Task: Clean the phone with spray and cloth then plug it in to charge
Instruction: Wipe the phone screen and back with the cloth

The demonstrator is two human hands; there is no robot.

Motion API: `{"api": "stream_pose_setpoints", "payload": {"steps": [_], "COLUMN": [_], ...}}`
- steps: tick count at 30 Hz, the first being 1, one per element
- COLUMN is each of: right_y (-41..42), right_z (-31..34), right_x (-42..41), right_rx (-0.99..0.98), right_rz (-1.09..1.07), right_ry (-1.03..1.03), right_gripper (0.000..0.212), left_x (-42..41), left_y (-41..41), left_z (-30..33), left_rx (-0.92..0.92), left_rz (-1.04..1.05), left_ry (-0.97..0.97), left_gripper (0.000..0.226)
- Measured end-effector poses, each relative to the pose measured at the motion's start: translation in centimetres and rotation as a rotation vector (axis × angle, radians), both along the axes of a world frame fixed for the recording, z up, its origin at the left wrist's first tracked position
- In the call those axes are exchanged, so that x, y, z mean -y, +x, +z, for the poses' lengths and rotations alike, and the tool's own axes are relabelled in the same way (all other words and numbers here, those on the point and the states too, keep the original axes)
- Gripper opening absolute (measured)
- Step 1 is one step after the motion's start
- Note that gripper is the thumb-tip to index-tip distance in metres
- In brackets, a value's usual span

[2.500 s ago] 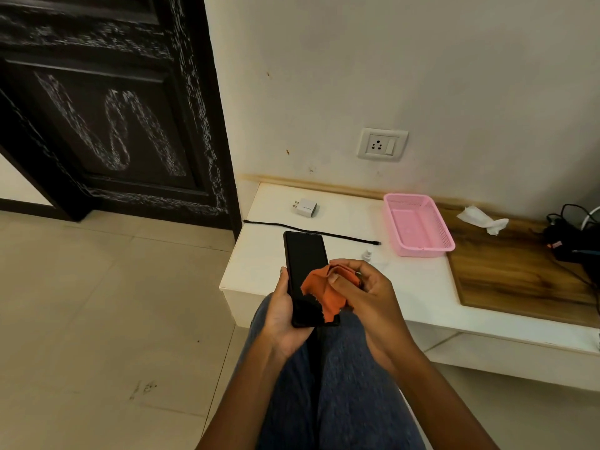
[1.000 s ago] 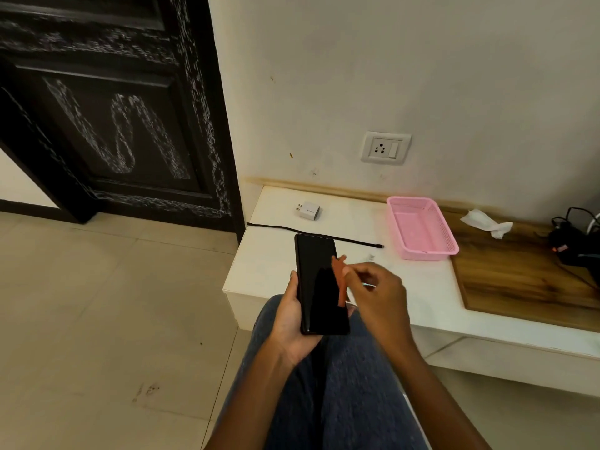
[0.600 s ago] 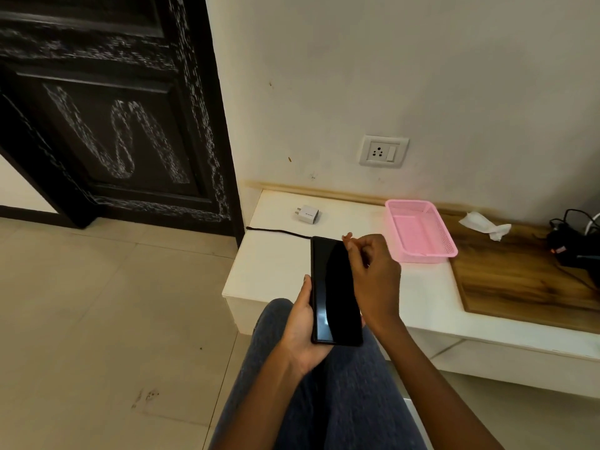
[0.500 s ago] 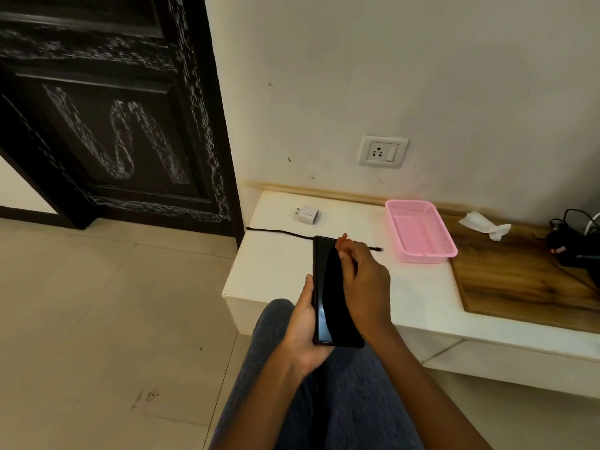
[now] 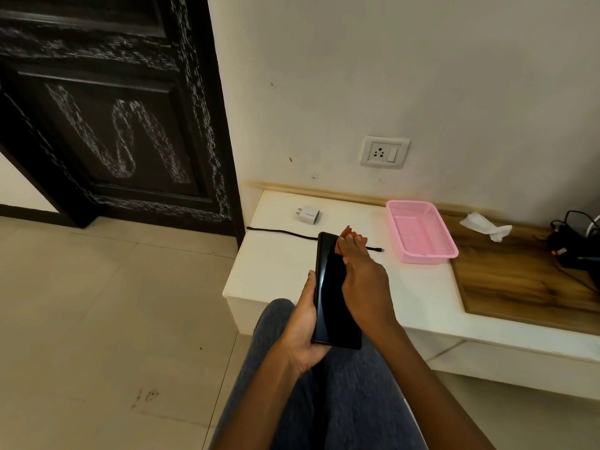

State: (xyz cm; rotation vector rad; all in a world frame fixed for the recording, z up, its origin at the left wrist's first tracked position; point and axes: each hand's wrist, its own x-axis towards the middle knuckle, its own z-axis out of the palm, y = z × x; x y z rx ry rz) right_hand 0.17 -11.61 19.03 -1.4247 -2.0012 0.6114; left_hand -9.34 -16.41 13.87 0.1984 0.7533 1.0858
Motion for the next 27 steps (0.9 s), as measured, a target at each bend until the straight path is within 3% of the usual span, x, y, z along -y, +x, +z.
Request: {"api": "stream_pose_setpoints", "payload": {"steps": [10, 16, 20, 24, 27], "right_y": [0.5, 1.1, -0.8, -1.6, -0.3], "right_z": [-1.6, 0.4, 1.2, -0.9, -1.2], "right_x": [3.2, -0.3, -0.1, 3.1, 3.4], "right_rx": [0.189, 0.196, 0.191, 0.203, 0.233], "right_rz": [0.169, 0.044, 0.131, 0.279, 0.261], "right_ry": [0.325, 0.159, 0.205, 0.199, 0.27], "right_gripper": [0.065, 0.055, 0.054, 0.058, 0.066], "left_x": [0.3, 0.0, -0.2, 0.5, 0.6], "left_y": [-1.2, -0.3, 0.1, -0.6, -1.1], "left_z": [0.1, 0.3, 0.5, 0.1, -0.5], "left_rx": [0.085, 0.04, 0.072, 0.259, 0.185], "left_rz": [0.0, -0.013, -0.028, 0.046, 0.022], "left_ry": [0.026, 0.023, 0.024, 0.046, 0.022], "left_gripper": [0.059, 0.053, 0.054, 0.051, 0.052]}}
